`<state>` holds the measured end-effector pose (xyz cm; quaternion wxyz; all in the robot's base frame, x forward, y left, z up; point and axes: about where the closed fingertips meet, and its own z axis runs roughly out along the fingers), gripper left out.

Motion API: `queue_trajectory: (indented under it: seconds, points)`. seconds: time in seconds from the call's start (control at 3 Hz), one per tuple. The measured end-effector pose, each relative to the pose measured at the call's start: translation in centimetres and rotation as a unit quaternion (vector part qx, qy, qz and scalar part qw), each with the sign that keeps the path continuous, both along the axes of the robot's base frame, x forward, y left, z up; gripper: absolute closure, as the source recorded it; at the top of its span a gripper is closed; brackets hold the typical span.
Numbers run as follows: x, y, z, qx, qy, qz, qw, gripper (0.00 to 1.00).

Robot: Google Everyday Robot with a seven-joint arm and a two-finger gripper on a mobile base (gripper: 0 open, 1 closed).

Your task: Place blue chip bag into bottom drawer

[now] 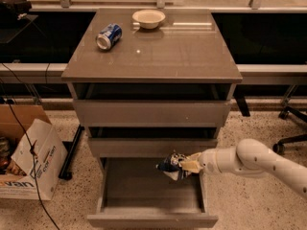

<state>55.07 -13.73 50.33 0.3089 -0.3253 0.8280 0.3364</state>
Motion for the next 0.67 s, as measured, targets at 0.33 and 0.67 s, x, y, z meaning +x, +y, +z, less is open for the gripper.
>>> queue_trajectory:
  seconds: [0.33, 0.67]
  points:
    - [-0.3, 0.4, -1.1, 0.006, 0.009, 0.002, 0.9999, 1.00]
    - [-0.1, 1.0, -2.7, -0.004, 0.018, -0.007, 0.9998, 1.00]
